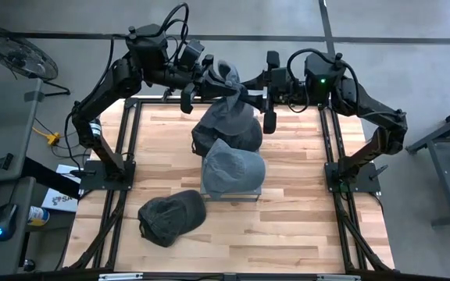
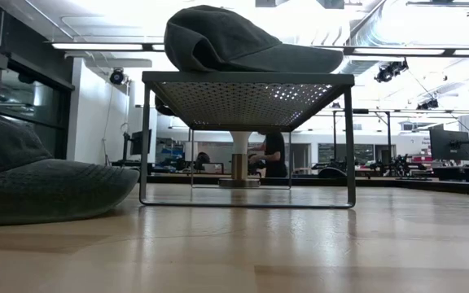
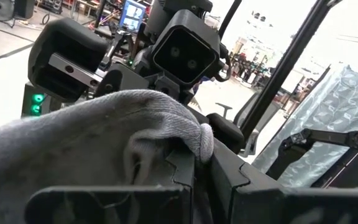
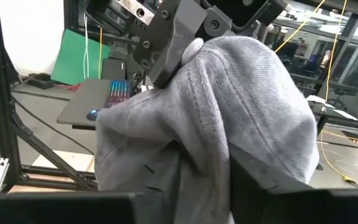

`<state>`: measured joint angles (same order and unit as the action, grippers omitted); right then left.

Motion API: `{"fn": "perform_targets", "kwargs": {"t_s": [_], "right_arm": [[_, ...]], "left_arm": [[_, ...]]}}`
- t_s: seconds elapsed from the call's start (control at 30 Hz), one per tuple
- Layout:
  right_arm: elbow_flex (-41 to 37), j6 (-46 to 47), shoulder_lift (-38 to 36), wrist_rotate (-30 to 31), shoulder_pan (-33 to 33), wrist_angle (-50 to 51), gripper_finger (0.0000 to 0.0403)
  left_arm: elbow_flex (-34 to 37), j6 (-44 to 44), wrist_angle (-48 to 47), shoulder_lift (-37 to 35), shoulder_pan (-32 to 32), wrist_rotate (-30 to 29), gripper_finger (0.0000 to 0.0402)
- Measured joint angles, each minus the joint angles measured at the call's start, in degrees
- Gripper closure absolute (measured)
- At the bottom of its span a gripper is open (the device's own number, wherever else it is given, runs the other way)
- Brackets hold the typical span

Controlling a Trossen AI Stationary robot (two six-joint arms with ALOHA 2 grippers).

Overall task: Pick & Place hat
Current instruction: Stack the gray cap on the gray cap on the shelf

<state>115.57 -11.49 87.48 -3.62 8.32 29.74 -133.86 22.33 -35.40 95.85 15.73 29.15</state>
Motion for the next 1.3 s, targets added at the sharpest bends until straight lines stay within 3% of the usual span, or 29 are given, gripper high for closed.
{"fn": "perform_targets", "kwargs": {"t_s": [0.2,0.47,0.83,1.3], "right_arm": [[0.0,0.9,0.0,-1.3,0.0,0.0,0.0392],[0.0,3.2,0.0,-1.3,0.0,1.3,0.0399],[0.0,4.2,-0.2,-3.3,0.0,4.6,0.0401],[0.0,5.1,-1.5,-5.1,0.0,9.7,0.0402]], "left_arm": [[0.0,0.0,-0.1,0.0,0.0,0.0,0.0389],[0.0,0.4,-0.9,0.1,0.0,0.0,0.0359],[0.0,-2.6,-1.1,0.1,0.0,-0.4,0.0348],[0.0,-5.1,-0.6,-3.3,0.0,-0.9,0.0206]]}}
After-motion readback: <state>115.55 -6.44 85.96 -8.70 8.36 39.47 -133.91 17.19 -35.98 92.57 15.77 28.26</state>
